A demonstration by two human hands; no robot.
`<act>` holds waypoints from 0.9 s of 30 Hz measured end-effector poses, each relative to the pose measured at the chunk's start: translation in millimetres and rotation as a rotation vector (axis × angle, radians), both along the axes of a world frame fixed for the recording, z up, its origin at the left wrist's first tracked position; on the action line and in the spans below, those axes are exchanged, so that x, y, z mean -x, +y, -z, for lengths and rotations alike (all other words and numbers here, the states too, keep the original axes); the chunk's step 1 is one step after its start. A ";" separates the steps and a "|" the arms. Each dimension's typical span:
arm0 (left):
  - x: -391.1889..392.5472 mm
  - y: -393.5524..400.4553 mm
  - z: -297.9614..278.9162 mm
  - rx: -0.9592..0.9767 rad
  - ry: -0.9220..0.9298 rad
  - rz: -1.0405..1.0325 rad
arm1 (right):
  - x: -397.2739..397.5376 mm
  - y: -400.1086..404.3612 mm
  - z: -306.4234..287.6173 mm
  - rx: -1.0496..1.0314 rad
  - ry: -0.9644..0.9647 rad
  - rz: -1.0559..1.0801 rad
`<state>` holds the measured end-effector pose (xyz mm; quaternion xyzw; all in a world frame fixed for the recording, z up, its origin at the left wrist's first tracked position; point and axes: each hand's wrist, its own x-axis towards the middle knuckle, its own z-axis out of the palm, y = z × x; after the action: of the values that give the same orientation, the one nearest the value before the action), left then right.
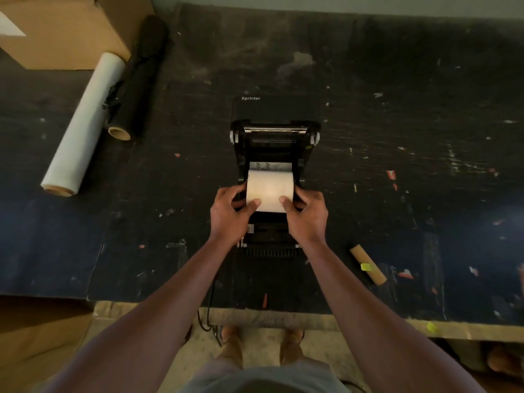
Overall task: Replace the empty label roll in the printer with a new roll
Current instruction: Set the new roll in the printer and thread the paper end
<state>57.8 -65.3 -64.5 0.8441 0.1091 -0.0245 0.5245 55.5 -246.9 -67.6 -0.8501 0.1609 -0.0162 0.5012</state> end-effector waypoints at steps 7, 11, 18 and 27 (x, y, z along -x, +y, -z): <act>11.6 0.7 2.7 -0.008 -0.001 0.009 | 12.1 -0.4 3.4 -0.001 -0.004 0.004; 23.0 -1.7 8.5 -0.039 -0.024 0.002 | 19.8 -0.5 5.5 0.004 -0.021 0.000; 25.3 -2.6 13.0 -0.073 -0.043 -0.010 | 24.2 3.2 9.0 -0.009 -0.026 0.007; 11.1 -0.2 3.9 -0.031 -0.070 -0.051 | 7.5 3.2 -3.1 -0.048 -0.057 -0.022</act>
<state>46.7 -65.5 -68.4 0.8493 0.1127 0.0202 0.5153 48.0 -243.7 -64.4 -0.8387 0.1375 -0.0307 0.5260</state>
